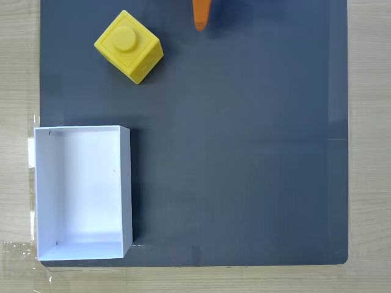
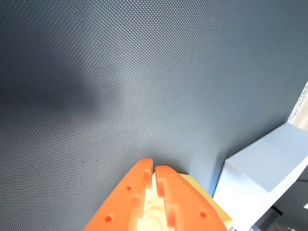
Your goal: Grasp a yellow block and put it in the box
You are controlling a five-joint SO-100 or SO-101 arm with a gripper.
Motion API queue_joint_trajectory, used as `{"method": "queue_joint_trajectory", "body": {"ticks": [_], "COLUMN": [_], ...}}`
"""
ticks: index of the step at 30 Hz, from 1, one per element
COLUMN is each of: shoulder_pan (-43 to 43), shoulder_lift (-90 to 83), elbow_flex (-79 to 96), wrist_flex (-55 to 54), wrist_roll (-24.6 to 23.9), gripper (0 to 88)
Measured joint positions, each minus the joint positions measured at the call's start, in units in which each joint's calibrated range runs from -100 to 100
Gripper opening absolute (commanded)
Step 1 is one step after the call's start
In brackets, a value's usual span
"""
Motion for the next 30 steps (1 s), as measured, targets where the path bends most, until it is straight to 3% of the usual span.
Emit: {"method": "queue_joint_trajectory", "body": {"ticks": [30], "shoulder_pan": [0.00], "shoulder_lift": [4.80], "elbow_flex": [-1.45], "wrist_flex": [-3.38], "wrist_roll": [0.11], "gripper": [1.8]}}
